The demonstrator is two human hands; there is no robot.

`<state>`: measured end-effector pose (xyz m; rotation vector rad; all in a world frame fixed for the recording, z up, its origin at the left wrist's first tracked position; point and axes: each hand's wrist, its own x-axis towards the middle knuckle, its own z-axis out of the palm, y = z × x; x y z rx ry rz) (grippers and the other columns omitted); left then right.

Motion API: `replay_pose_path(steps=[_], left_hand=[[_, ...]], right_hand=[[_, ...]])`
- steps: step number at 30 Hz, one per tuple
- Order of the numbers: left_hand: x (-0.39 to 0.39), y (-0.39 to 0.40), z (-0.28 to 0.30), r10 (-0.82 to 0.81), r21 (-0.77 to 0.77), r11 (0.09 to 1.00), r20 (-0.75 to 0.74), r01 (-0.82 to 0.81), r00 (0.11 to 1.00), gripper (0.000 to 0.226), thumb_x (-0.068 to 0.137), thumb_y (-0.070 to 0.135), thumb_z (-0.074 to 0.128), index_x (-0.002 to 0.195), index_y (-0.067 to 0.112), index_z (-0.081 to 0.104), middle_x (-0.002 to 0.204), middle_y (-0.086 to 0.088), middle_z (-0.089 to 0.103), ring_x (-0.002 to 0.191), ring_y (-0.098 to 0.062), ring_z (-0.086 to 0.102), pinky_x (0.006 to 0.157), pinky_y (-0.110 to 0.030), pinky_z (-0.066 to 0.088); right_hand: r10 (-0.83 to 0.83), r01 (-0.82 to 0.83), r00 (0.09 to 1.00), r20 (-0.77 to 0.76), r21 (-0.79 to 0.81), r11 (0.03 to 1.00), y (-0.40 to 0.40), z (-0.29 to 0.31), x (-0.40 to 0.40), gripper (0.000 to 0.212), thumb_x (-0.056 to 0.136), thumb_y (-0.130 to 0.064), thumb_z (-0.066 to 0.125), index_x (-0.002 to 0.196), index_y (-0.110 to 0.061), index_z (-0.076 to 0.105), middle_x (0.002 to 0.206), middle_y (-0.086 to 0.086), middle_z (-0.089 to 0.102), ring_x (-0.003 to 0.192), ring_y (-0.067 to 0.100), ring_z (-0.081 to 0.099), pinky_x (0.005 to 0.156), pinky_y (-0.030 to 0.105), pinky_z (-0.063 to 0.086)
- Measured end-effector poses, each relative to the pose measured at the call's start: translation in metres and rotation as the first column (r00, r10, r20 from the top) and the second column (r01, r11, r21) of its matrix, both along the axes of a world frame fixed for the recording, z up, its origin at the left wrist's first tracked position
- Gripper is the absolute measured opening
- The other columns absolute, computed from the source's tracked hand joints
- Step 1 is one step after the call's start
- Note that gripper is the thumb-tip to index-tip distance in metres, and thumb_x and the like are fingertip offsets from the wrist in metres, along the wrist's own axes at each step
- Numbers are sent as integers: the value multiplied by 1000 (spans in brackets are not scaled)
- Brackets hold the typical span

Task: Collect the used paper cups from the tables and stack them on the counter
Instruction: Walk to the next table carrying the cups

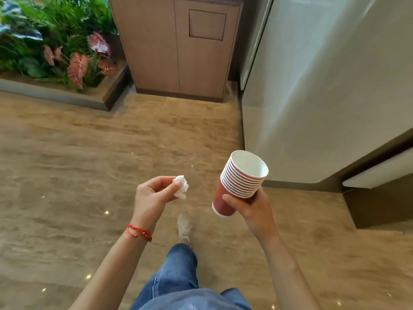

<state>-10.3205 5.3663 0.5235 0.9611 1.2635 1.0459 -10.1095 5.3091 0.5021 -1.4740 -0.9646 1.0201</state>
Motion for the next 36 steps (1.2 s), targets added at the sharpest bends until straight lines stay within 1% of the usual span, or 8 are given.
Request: replay_pose_path(steps=[6,12,16,19,23,29,34,36], left_hand=[[31,160,-5,-28,24,999,19,28,999,5,79,4,69,79,8,72,67,1,73,61,-9,68,56,-17,53],[58,320,27,-64,68,996,25,62,998,6,77,8,71,77,13,74,70,-1,74,62,-10,69,57,-18,54],[80,403,34,-69,79,995,26,66,997,9,77,9,72,74,17,74,72,-2,74,64,-11,69,57,-17,52],[98,462,31,-68,73,995,21,66,997,7,77,8,72,75,15,75,73,-3,74,66,-12,70,58,-19,53],[126,544,23,-49,94,994,13,48,999,7,77,7,72,75,14,73,71,-1,74,66,-11,69,58,-18,54],[178,670,24,-23,93,995,-20,25,1000,5,77,9,72,78,14,74,72,2,74,68,-9,70,58,-17,53],[206,768,39,27,122,992,-30,-23,999,6,78,8,71,80,13,73,73,3,74,69,-7,69,58,-15,52],[214,801,39,42,113,993,-29,-38,999,6,78,8,71,80,13,73,72,3,74,69,-7,69,59,-16,53]], right_hand=[[-43,43,999,3,-18,999,151,-5,26,49,62,-7,84,106,-7,61,94,-5,71,82,0,66,67,12,49],[-64,64,998,5,-9,998,308,28,48,60,51,-23,90,104,-15,63,96,-4,72,86,4,67,68,13,50],[-65,65,998,-6,1,998,386,34,67,52,61,-12,86,107,-14,62,99,-2,72,93,12,67,76,21,53],[-56,56,998,-19,11,998,443,34,83,51,62,-12,85,107,-19,61,98,-7,72,92,8,67,73,18,52],[-19,20,1000,-13,25,999,529,35,113,54,55,-24,81,105,-24,59,94,-14,70,90,4,66,71,16,52],[-16,17,1000,-8,39,999,665,31,169,63,52,-32,81,110,-23,58,98,-12,70,92,3,66,70,14,52],[-4,3,1000,20,36,999,776,44,207,79,50,-36,81,120,-12,55,109,-2,67,97,10,65,76,22,54],[-4,4,1000,23,36,999,812,46,216,78,51,-34,81,121,-10,55,108,-2,67,95,7,65,74,20,54]])
